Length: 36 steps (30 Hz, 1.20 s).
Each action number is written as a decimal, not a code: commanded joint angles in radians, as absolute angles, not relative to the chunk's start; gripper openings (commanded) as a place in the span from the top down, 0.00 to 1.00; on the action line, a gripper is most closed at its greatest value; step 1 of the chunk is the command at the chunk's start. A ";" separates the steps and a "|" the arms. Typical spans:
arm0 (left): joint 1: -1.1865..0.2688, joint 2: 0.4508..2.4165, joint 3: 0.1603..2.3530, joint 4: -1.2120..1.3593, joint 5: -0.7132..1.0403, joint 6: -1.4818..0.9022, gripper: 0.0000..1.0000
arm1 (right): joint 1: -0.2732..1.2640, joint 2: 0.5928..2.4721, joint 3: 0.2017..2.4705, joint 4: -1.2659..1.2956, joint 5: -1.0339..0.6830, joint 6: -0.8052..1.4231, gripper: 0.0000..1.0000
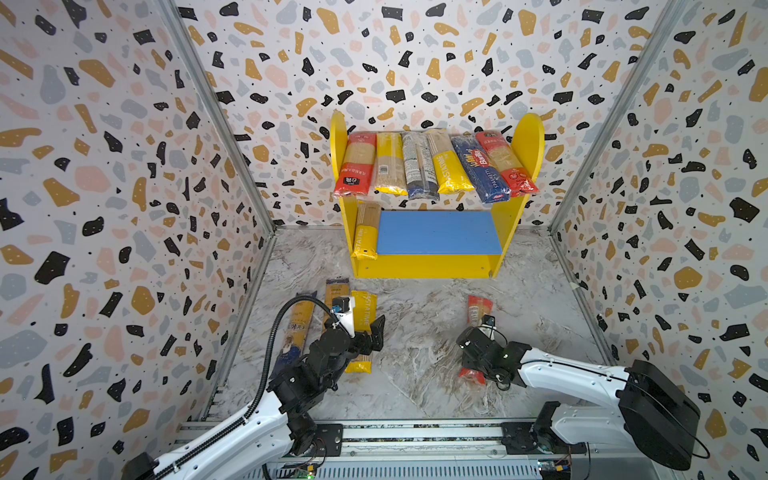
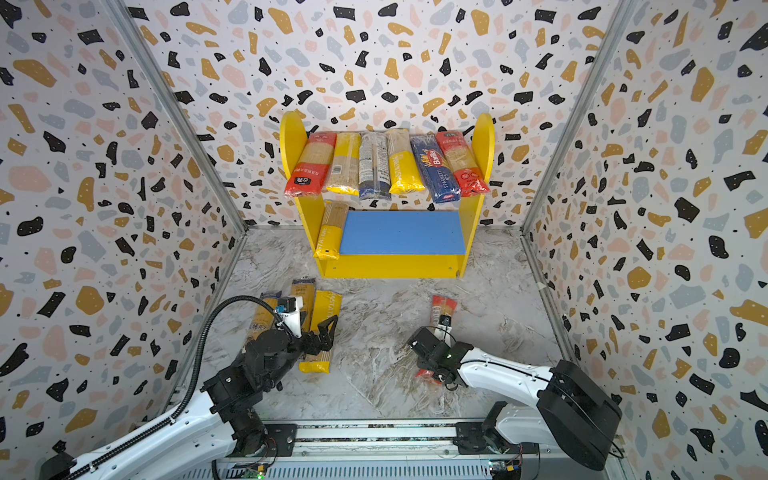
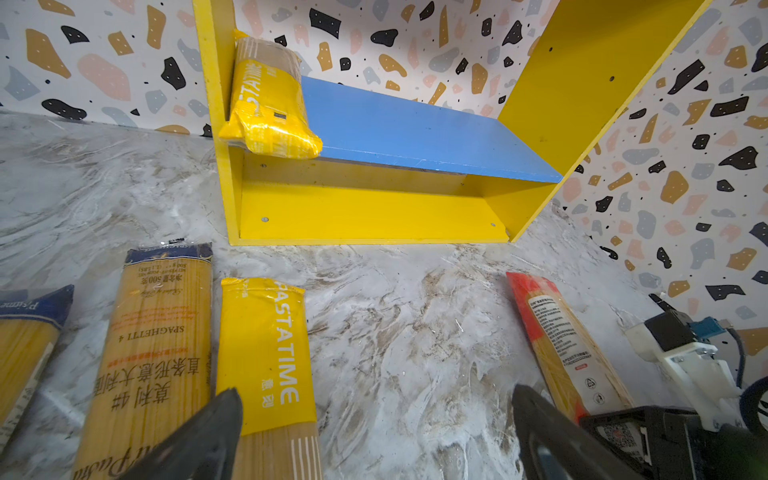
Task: Place and organize the pasta boxes and bags onto the shelf
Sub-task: 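Close the right gripper on the red-topped pack while the left draws back, then lift the red-topped pack upright and carry it to the blue shelf with the right gripper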
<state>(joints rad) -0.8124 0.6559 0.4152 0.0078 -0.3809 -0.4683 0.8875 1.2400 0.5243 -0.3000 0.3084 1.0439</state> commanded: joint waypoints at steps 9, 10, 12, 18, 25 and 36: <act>-0.817 0.657 0.425 0.004 -0.424 -0.475 0.01 | 0.866 1.050 0.552 -0.275 0.198 0.866 1.00; -0.818 0.660 0.426 0.002 -0.426 -0.476 0.01 | 0.863 1.037 0.554 -0.267 0.190 0.852 1.00; -0.818 0.664 0.432 0.000 -0.429 -0.477 0.01 | 0.852 1.010 0.557 -0.245 0.166 0.825 1.00; -0.817 0.681 0.440 0.003 -0.447 -0.480 0.00 | 0.811 0.950 0.563 -0.191 0.086 0.764 1.00; -0.818 0.699 0.470 -0.004 -0.462 -0.483 0.01 | 0.798 0.922 0.655 -0.184 0.063 0.696 1.00; -0.817 0.721 0.533 -0.032 -0.507 -0.458 0.01 | 0.756 1.109 0.901 -0.127 0.027 0.585 1.00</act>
